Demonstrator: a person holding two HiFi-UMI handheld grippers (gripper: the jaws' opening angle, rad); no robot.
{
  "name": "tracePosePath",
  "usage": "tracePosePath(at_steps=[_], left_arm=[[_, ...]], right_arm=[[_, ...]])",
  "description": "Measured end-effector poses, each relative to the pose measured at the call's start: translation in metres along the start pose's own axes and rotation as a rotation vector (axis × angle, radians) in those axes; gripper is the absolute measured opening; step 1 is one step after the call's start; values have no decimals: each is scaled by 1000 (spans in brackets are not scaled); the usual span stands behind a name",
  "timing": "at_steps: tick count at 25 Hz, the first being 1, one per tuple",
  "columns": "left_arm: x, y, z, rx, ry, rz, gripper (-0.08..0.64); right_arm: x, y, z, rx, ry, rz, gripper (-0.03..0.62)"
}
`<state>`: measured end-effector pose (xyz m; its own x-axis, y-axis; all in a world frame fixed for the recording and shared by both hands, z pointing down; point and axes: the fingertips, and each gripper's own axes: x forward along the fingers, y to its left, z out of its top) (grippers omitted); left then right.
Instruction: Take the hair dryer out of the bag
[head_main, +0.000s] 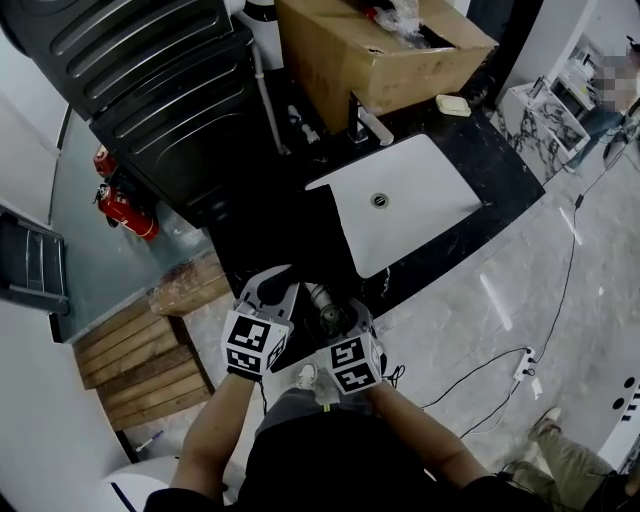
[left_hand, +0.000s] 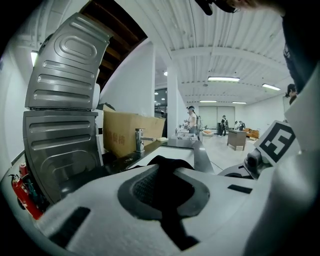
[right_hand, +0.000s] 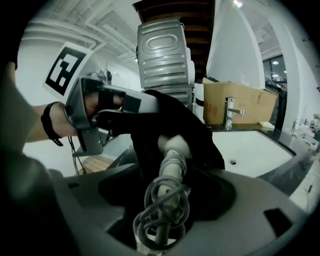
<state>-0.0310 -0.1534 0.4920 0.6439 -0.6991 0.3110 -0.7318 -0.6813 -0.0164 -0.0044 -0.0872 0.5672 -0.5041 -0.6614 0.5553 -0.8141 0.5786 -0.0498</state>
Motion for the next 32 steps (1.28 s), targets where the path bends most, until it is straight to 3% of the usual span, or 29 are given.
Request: tracePosePath(at_steps=[7, 18, 22, 29, 32], left_arm=[[-2, -4, 1, 25, -9, -12, 23], [-12, -8, -2, 28, -20, -17, 23], [-16, -7, -7, 30, -18, -16, 23], [-23, -3, -10, 46, -22, -13, 23], [-25, -2, -12, 40, -24, -13, 23]], right_arm=[[2, -18, 8, 195, -63, -59, 293], [14, -16, -4, 171, 2, -106, 275], [12, -26, -11, 281, -1, -106, 275], [2, -33, -8, 495, -45, -11, 262], [-1, -39, -8, 562, -63, -10, 210]])
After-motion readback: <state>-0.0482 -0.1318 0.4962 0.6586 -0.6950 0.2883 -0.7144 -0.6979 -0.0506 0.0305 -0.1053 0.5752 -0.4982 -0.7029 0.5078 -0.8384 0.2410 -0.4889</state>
